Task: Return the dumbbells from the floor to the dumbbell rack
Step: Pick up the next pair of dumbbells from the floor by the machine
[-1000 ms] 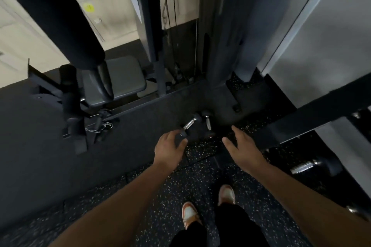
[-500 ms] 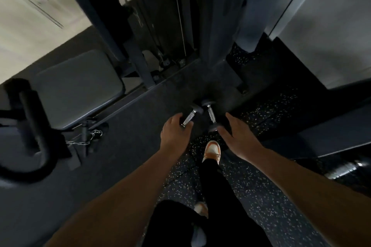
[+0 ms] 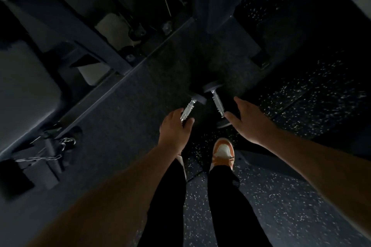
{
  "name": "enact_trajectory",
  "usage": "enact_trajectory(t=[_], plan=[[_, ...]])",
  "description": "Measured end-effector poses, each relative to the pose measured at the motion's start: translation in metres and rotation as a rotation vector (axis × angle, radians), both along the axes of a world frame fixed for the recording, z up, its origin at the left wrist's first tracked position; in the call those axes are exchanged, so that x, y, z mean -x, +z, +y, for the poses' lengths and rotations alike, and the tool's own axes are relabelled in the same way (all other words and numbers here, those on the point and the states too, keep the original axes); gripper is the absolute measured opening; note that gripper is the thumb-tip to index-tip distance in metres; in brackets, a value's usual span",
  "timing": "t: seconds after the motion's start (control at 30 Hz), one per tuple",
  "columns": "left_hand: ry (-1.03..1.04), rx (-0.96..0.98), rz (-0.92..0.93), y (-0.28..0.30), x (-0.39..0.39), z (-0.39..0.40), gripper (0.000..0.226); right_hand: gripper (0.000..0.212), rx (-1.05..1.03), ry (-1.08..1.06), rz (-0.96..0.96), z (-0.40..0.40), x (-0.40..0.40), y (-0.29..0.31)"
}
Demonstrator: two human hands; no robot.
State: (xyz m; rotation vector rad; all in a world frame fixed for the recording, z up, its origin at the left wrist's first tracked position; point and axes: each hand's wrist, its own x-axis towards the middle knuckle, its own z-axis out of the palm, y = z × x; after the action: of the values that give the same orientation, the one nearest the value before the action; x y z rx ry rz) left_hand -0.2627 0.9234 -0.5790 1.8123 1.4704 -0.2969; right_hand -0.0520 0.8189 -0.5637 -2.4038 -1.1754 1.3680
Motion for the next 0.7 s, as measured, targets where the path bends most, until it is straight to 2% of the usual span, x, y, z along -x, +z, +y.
enact_trajectory(t=[0.2,0.4,0.6,0.7], plan=[[-0.134,0.059,-0.037,-0.156,-0.007,0.015,0.056,0.073,0.075,-0.003,0.013,0.019,0.005,-0.149],[-0.09,0.105,-0.033,-0.276,-0.012,0.03,0.064,0.064,0.082,-0.076,-0.003,0.04,0.014,-0.265],[-0.003,0.215,-0.071,-0.329,-0.002,0.036,0.036,0.056,0.091,-0.178,-0.067,0.051,0.021,-0.322],[0.035,0.206,-0.085,-0.333,-0.001,0.031,0.034,0.05,0.061,-0.217,-0.086,0.054,0.024,-0.335]])
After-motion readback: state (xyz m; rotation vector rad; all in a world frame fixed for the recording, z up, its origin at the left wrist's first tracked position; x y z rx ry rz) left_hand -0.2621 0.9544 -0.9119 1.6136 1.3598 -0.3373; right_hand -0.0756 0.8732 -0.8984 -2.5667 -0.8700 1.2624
